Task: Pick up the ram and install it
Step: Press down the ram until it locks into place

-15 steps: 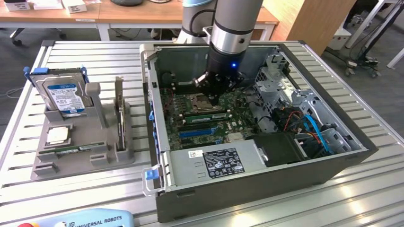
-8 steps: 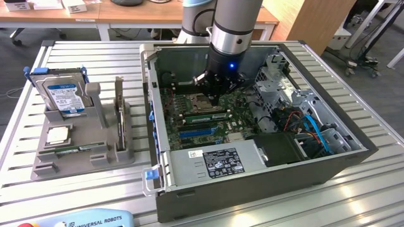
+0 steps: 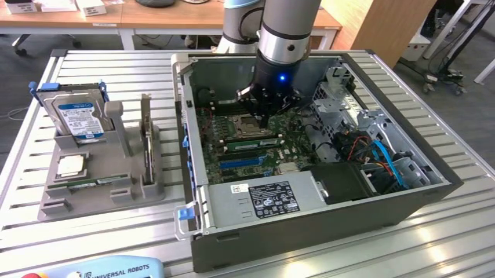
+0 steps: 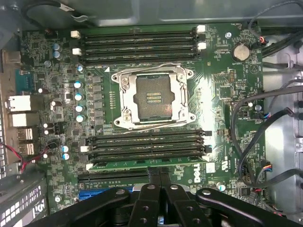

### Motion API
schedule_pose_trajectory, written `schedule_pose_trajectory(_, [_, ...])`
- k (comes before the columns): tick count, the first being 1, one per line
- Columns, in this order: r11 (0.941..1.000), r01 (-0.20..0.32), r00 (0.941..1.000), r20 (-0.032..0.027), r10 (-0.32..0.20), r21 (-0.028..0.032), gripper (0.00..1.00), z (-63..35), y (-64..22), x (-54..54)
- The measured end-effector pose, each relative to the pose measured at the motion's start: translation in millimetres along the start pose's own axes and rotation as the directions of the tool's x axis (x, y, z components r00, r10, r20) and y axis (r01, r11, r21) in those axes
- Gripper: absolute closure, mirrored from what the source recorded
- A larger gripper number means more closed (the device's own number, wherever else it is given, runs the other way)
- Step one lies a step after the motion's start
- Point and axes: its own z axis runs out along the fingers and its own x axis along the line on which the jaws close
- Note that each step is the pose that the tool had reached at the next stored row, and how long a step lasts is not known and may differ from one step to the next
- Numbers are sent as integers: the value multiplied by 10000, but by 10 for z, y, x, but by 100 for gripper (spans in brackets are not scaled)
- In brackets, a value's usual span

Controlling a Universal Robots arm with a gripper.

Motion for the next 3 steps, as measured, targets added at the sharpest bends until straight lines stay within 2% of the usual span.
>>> schedule_pose_trajectory(3, [10000,0,10000,0,0,0,90,0,0,0])
